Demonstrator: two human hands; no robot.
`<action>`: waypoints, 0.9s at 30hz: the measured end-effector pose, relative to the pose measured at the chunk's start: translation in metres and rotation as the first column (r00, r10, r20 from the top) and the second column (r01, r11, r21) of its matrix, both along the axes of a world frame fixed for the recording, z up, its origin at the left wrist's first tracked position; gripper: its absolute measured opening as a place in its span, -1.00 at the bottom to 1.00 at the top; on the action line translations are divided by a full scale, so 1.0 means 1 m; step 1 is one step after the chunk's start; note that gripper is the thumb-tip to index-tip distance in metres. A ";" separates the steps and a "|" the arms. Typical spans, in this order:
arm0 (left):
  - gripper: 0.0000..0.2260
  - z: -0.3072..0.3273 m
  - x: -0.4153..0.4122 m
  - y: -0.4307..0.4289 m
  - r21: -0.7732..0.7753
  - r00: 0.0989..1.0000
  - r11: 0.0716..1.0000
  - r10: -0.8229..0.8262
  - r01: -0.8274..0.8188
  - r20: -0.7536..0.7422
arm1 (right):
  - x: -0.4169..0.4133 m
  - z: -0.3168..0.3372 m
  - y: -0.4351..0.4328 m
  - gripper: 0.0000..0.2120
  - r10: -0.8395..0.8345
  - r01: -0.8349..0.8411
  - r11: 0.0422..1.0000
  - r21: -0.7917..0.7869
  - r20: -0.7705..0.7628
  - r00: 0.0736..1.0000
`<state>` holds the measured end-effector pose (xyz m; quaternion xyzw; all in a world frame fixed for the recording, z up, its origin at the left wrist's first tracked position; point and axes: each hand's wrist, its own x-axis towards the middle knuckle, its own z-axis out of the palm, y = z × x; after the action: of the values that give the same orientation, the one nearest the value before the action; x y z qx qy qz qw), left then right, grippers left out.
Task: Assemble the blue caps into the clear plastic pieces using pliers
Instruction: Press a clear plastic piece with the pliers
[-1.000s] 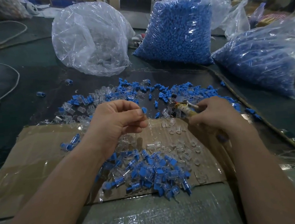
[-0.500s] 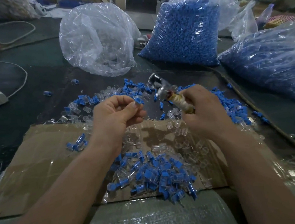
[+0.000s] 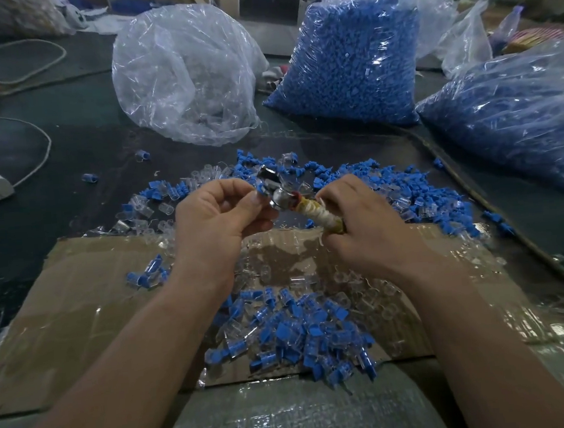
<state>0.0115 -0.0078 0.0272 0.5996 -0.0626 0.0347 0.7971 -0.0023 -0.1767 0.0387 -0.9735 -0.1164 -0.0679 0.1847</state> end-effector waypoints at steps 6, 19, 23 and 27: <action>-0.87 0.000 -0.002 -0.002 0.027 0.999 1.000 0.015 -0.015 0.032 | 0.000 0.001 0.001 -0.78 0.017 -0.017 1.000 -0.011 -0.034 0.999; -0.85 0.001 -0.005 -0.002 0.114 0.995 0.991 0.068 -0.076 0.076 | -0.002 0.006 0.007 -0.63 -0.001 0.001 1.000 -0.006 0.015 1.000; -0.87 0.003 -0.005 -0.002 0.120 0.995 0.990 0.067 -0.075 0.069 | -0.002 0.003 0.007 -0.68 0.009 -0.010 1.000 0.012 0.036 0.999; -0.88 0.005 -0.004 0.003 0.097 0.997 0.993 0.070 -0.072 0.027 | 0.001 0.001 -0.003 -0.82 -0.003 0.002 0.999 0.042 0.024 1.000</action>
<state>0.0078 -0.0044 0.0325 0.6393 -0.0520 0.0670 0.7642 -0.0010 -0.1793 0.0397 -0.9686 -0.1160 -0.0822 0.2038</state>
